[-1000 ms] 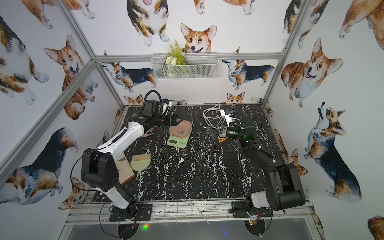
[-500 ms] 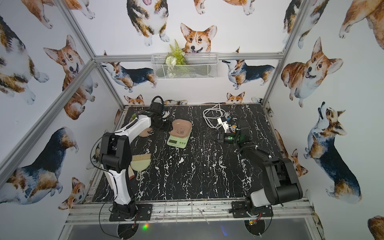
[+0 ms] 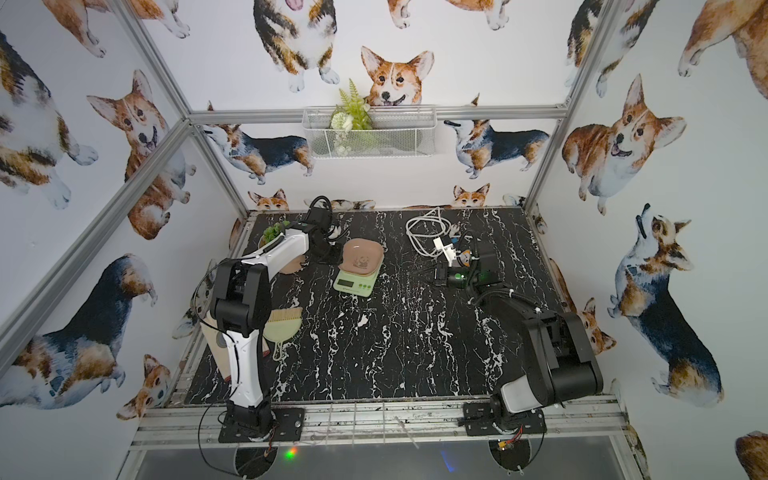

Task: Charge the electronic scale
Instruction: Pick up the electronic scale at the center of the board.

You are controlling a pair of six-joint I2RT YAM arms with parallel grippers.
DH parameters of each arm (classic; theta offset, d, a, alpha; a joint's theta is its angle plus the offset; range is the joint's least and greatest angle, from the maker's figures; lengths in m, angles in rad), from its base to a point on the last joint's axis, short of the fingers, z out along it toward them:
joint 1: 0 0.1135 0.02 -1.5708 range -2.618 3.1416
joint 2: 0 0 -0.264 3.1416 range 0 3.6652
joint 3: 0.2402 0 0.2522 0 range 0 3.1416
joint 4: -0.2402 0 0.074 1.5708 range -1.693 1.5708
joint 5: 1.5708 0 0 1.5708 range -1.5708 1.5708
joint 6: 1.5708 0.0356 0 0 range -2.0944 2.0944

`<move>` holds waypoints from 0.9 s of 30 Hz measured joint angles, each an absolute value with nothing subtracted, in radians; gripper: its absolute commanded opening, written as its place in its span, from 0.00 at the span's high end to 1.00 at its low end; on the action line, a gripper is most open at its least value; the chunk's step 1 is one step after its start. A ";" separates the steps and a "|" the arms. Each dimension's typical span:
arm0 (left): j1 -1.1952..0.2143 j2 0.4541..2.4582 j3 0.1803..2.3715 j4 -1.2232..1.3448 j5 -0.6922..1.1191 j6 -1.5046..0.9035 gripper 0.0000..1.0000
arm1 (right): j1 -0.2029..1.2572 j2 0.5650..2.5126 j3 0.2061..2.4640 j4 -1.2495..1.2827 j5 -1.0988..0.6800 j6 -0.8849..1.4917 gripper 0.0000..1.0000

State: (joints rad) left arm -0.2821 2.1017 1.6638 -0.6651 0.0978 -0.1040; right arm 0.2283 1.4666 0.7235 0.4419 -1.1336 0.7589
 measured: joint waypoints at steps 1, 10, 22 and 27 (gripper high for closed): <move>-0.282 2.104 1.664 -0.664 0.098 -0.104 0.74 | 0.228 1.467 0.723 0.442 -1.134 0.759 1.00; -0.278 2.108 1.660 -0.628 0.139 -0.109 1.00 | 0.228 1.452 0.729 0.429 -1.134 0.754 1.00; -0.281 1.996 1.544 -0.599 0.247 -0.138 1.00 | 0.227 1.433 0.739 0.398 -1.134 0.736 1.00; -0.281 1.911 1.504 -0.580 0.337 -0.193 1.00 | 0.227 1.424 0.740 0.397 -1.134 0.736 1.00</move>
